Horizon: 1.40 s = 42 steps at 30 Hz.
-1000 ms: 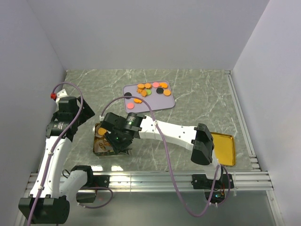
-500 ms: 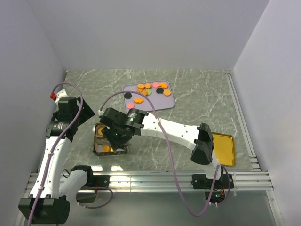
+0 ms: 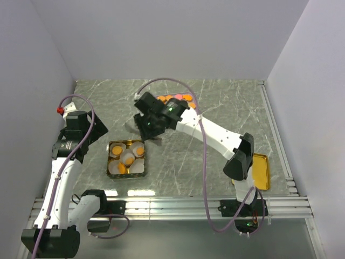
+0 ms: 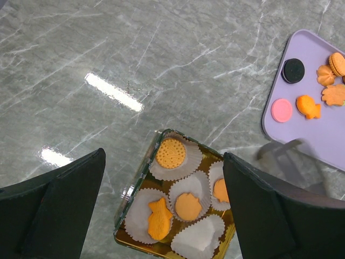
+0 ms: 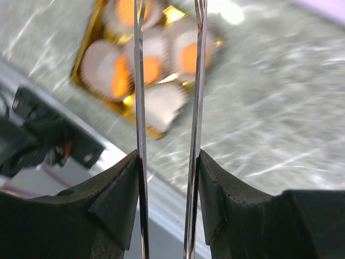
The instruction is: Pack the cookies
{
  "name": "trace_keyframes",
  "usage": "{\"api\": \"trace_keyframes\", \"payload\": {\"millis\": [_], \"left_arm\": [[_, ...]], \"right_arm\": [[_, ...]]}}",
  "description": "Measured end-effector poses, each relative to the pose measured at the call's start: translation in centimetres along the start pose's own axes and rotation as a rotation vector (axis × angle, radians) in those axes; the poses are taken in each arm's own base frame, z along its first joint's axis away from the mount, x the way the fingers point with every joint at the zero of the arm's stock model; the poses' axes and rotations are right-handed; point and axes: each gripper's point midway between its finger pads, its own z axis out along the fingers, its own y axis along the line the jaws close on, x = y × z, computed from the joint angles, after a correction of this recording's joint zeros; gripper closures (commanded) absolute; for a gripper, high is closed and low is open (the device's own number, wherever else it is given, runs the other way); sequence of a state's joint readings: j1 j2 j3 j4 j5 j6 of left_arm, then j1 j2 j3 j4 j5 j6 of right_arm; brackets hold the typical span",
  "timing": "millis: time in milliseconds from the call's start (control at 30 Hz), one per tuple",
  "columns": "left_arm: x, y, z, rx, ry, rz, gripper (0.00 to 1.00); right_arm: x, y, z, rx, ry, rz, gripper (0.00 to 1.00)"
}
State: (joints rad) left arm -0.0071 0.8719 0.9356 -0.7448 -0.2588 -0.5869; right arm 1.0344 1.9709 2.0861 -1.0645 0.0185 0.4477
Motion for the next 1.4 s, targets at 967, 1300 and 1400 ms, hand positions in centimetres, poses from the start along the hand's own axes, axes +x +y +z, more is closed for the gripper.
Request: {"api": "trace_keyframes", "payload": {"millis": [967,1300,1400], "left_arm": [[-0.5,1.0,0.3,-0.031,-0.007,-0.026,0.04],[-0.4,1.3,0.6,-0.047,0.000,-0.030,0.05],[-0.4,1.3,0.6,-0.049,0.000,-0.032,0.05]], "right_arm": [[-3.9,-16.4,5.3,0.287,0.072,0.118,0.46],[-6.8,-19.2,6.3,0.316,0.007,0.203,0.46],[-6.9,-19.7,6.3,0.325,0.004,0.217,0.46]]}}
